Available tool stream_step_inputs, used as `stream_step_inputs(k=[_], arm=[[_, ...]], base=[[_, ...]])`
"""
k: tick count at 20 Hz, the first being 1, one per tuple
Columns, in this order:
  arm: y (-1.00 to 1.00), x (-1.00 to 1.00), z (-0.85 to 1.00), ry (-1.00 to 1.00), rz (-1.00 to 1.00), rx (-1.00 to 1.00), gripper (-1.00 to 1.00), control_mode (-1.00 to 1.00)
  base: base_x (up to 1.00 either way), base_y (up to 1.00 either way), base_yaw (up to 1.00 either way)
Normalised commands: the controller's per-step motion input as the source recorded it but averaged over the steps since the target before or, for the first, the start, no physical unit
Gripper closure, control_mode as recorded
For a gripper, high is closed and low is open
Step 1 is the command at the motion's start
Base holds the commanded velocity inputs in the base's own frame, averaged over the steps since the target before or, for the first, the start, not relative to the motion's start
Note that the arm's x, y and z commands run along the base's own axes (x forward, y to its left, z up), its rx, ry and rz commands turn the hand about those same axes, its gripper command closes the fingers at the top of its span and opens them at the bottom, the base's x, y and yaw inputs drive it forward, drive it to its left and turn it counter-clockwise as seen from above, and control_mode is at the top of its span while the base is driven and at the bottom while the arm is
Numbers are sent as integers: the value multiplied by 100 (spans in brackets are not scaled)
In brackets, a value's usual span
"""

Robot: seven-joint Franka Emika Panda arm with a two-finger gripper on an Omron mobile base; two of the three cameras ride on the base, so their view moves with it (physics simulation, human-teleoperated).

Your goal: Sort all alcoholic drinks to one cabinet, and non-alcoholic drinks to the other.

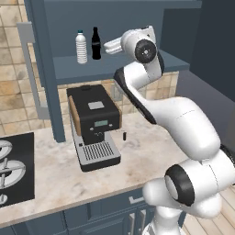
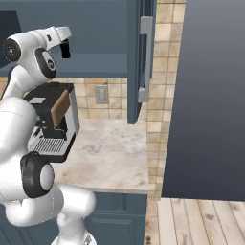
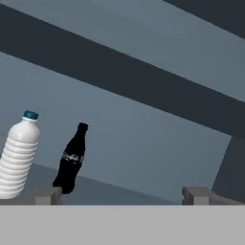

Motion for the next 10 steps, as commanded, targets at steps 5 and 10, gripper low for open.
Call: stream_step_inputs(k=[5, 10], arm=[[-18, -77, 15, 4, -9, 0, -100, -100], [-26, -82, 0, 0, -8, 0, -100, -100]], base=[[0, 0, 0], [0, 0, 0]])
